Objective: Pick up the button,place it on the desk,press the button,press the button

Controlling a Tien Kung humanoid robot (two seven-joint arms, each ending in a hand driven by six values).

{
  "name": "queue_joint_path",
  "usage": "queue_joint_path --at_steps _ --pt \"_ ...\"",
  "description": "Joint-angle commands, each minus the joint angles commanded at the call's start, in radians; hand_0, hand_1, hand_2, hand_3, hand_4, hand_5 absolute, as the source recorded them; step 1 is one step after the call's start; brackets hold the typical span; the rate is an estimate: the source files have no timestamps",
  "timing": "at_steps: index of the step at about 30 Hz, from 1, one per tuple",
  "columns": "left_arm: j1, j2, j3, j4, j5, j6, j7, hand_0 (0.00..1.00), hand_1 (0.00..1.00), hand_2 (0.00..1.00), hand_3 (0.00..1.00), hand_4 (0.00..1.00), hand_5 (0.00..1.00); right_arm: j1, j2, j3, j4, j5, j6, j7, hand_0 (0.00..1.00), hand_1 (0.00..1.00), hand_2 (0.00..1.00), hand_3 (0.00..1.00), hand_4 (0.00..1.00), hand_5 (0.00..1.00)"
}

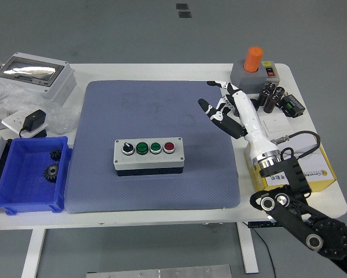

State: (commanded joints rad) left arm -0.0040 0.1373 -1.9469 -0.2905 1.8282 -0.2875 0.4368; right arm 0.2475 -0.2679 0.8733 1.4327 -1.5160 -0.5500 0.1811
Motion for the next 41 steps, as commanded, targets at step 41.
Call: queue_joint_path --at_steps 41 --pt "0.014 -0.011 0.011 0.02 0.002 0.116 -0.089 0.86 0.836 0.796 0.922 0.998 0.929 -0.28 0.03 0.164 -0.018 0.411 0.186 0.409 0.914 0.882 0.892 0.889 0.998 0.998"
